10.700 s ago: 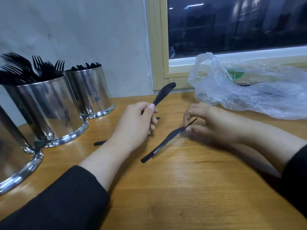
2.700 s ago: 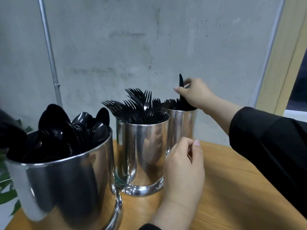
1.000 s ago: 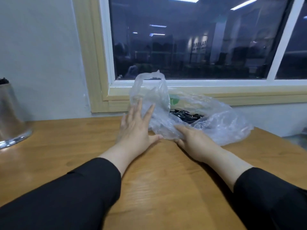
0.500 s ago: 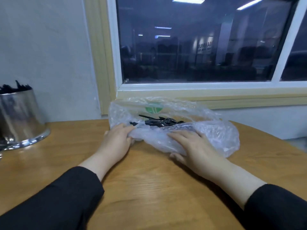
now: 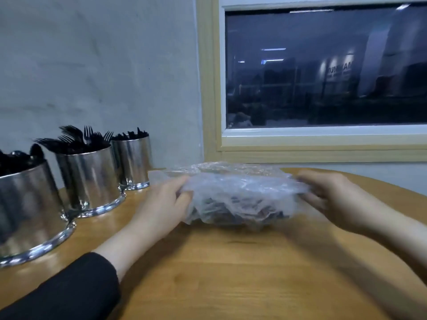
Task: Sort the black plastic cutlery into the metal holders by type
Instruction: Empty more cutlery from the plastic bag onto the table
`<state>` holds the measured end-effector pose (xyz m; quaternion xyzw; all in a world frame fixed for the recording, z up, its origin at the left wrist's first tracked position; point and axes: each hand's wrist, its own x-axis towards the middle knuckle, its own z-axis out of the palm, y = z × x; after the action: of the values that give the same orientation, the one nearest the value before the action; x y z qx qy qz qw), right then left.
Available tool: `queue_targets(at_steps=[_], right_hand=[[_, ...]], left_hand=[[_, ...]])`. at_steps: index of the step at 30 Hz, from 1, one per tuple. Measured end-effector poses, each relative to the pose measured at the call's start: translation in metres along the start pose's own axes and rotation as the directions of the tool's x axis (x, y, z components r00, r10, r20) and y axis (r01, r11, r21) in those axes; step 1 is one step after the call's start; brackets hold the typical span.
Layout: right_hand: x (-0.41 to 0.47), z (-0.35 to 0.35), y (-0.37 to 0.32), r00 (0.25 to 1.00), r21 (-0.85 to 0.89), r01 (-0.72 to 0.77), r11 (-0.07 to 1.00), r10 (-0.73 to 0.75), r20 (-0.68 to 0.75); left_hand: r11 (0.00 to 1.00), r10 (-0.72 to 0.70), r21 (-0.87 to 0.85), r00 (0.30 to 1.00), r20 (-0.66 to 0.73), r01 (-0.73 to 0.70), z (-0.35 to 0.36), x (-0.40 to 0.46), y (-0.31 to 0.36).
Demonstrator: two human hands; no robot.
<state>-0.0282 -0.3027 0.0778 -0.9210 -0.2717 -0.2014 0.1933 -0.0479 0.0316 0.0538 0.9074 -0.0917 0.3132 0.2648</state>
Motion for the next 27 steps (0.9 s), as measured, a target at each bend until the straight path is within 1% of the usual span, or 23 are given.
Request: queue_targets(at_steps=[2,4,6,7,8,10,11,12,13,14,16,18,19,21,23,25,27], right_hand=[[0.027,-0.027,-0.015,0.999,0.055,-0.007,0.998,0.009,-0.044],[0.063,-0.042,-0.02,0.994,-0.019,-0.037,0.999,0.035,-0.102],[0.09,-0.045,-0.027,0.985,-0.12,-0.084,0.989,0.064,-0.162],[0.096,-0.041,-0.03,0.977,-0.205,-0.065,0.977,0.02,-0.21],[0.096,-0.036,-0.032,0.961,-0.285,-0.023,0.958,-0.057,-0.271],[0.08,-0.015,-0.032,0.901,-0.376,0.098,0.921,-0.243,-0.36],[0.065,-0.001,-0.03,0.89,-0.387,0.154,0.909,-0.298,-0.345],[0.05,0.016,-0.025,0.899,-0.387,0.203,0.899,-0.328,-0.29],[0.037,0.032,-0.018,0.924,-0.364,0.233,0.902,-0.322,-0.206],[0.026,0.047,-0.008,0.951,-0.325,0.242,0.914,-0.291,-0.109],[0.012,0.068,0.013,0.98,-0.222,0.197,0.955,-0.191,0.048],[0.009,0.082,0.03,0.978,-0.143,0.148,0.979,-0.124,0.168],[0.01,0.087,0.036,0.974,-0.132,0.142,0.981,-0.115,0.198],[0.014,0.095,0.04,0.978,-0.119,0.133,0.984,-0.111,0.178],[0.021,0.097,0.036,0.982,-0.104,0.153,0.983,-0.14,0.124],[0.026,0.098,0.029,0.979,-0.074,0.197,0.978,-0.194,0.056],[0.028,0.095,0.021,0.98,-0.043,0.201,0.979,-0.201,-0.004]], left_hand=[[0.998,-0.054,-0.042,0.998,-0.044,0.053,-0.027,0.015,0.014],[0.979,-0.183,-0.098,0.983,-0.013,0.18,-0.044,0.042,0.022],[0.937,-0.308,-0.156,0.95,0.051,0.312,-0.049,0.071,0.018],[0.916,-0.358,-0.157,0.929,0.096,0.369,-0.048,0.082,0.011],[0.903,-0.395,-0.125,0.908,0.14,0.412,-0.045,0.09,0.004],[0.895,-0.433,-0.013,0.874,0.22,0.446,-0.032,0.099,-0.013],[0.894,-0.442,0.033,0.864,0.242,0.448,-0.023,0.099,-0.021],[0.894,-0.445,0.057,0.863,0.239,0.445,-0.014,0.097,-0.026],[0.896,-0.444,0.075,0.871,0.213,0.438,-0.004,0.095,-0.034],[0.902,-0.431,0.101,0.885,0.175,0.42,0.004,0.093,-0.039],[0.92,-0.379,0.15,0.918,0.114,0.361,0.017,0.084,-0.046],[0.946,-0.296,0.165,0.952,0.085,0.279,0.022,0.069,-0.05],[0.958,-0.248,0.17,0.965,0.081,0.232,0.021,0.058,-0.051],[0.98,-0.142,0.153,0.985,0.098,0.126,0.014,0.032,-0.052],[0.992,-0.024,0.125,0.985,0.171,0.002,0.0,0.003,-0.05],[0.974,0.058,0.188,0.94,0.336,-0.127,-0.012,-0.022,-0.047],[0.939,0.061,0.273,0.879,0.473,-0.212,-0.017,-0.038,-0.045]])
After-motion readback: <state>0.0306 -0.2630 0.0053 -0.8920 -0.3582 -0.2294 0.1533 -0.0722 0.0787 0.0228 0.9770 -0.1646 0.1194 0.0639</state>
